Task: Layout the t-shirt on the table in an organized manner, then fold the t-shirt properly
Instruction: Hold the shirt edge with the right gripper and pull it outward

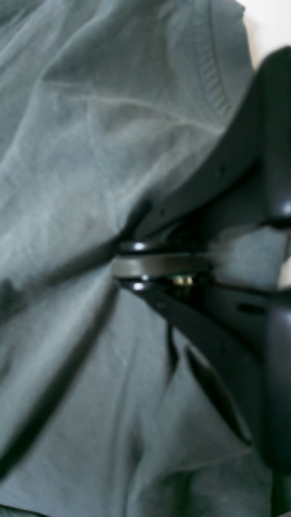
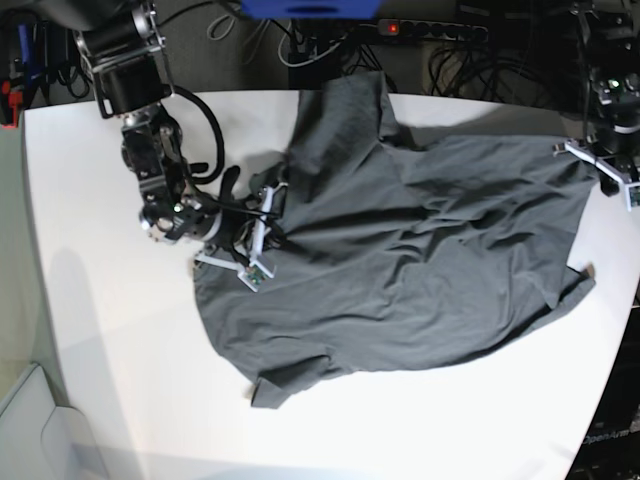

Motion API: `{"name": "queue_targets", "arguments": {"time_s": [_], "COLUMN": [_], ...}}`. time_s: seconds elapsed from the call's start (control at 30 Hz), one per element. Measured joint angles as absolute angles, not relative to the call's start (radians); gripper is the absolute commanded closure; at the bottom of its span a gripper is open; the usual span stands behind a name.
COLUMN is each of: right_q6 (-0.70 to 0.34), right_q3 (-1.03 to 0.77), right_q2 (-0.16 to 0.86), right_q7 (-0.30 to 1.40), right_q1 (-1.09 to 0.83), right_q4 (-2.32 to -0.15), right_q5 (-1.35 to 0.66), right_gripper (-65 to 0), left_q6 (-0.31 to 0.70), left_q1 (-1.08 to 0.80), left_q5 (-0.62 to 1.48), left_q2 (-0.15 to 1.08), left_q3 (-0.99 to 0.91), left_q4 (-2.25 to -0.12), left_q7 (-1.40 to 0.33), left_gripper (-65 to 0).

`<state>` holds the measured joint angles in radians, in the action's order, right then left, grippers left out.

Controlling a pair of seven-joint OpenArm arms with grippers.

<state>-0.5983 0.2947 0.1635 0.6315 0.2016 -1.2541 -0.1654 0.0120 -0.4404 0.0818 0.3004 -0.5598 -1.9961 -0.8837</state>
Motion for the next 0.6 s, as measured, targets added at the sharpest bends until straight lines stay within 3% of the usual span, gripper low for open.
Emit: {"name": "queue_targets", "arguments": {"time_s": [0.6], "right_q6": [-0.598], "right_q3": [0.288], "right_q2": [0.158], "right_q7": [0.634], "right_q1": [0.201], "right_q4": [-1.249], "right_q5": [-0.165], "right_gripper": [0.0], "left_q6": [0.012], "left_q1": [-0.440], "left_q5": [0.076], "left_q2": [0.352], "left_q3": [-0.485], "left_q4": [-1.994], "left_q7": [-0.875], "left_gripper": [-0.2]}}
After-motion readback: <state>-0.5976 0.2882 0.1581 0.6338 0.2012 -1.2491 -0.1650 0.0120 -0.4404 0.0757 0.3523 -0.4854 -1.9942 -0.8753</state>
